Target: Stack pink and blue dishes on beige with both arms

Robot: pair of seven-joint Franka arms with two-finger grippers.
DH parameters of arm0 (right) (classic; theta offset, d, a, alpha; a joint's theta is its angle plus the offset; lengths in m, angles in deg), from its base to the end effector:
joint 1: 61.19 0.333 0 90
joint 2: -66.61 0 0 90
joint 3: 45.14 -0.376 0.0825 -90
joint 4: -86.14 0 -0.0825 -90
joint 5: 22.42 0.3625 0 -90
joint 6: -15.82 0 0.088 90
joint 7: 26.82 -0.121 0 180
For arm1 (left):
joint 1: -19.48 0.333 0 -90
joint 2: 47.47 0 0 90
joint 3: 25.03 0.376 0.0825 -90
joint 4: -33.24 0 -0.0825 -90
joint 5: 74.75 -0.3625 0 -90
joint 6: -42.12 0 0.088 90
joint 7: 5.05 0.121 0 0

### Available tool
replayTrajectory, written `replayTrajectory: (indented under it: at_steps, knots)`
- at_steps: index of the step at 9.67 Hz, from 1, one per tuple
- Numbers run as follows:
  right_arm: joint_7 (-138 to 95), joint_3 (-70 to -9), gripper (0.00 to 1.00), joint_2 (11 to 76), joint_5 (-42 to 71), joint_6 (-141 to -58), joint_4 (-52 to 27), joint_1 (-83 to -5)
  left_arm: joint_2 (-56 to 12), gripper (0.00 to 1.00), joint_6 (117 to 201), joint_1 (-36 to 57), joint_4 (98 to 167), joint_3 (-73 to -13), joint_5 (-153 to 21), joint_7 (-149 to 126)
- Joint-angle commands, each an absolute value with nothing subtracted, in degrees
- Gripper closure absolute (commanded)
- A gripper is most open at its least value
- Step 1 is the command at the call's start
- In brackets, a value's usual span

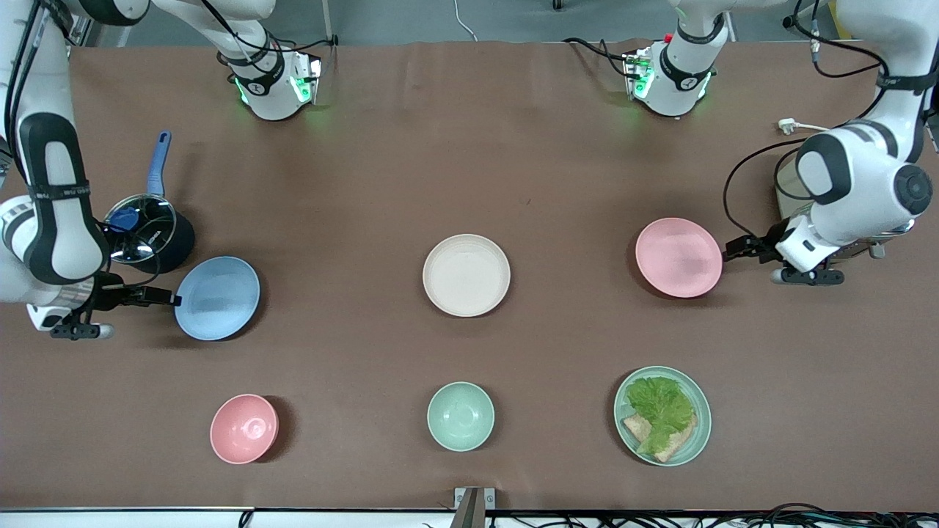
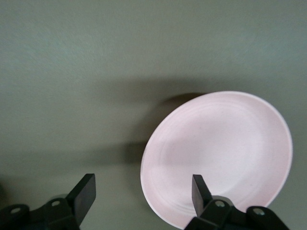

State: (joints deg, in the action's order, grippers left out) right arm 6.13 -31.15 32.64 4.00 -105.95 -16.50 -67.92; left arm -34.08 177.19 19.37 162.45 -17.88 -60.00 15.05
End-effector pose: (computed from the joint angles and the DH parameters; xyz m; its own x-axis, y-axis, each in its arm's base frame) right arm 0.6188 -0.1892 0.2627 0.9937 -0.0368 -0.1058 -0.0663 -0.9546 -0.2906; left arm 0.5220 0.0574 0.3115 0.9954 -0.0423 -0.0862 -0.0274 -0.9856 0.1668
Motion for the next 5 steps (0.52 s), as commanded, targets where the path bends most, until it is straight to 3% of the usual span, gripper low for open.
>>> replayTrajectory:
  at_steps: [1, 2, 3, 5]
  knots:
    - [8.6, -31.2, 0.16, 32.2, 7.5, -110.4, -20.0, -68.1, -29.5, 0.16, 179.9, 19.0, 163.0, -17.8, -55.6, 20.1]
    - [8.9, -31.2, 0.28, 32.2, 8.0, -112.2, -21.6, -68.0, -28.3, 0.17, 180.3, 19.0, 163.0, -17.8, -54.7, 20.6]
    - [9.0, -31.2, 0.33, 31.8, 8.9, -112.0, -22.0, -68.1, -26.5, 0.27, 180.5, 18.8, 162.5, -17.8, -54.2, 20.8]
    - [8.6, -31.2, 0.46, 31.7, 9.5, -111.6, -22.2, -68.1, -24.4, 0.37, 180.7, 18.6, 161.7, -18.0, -53.7, 21.1]
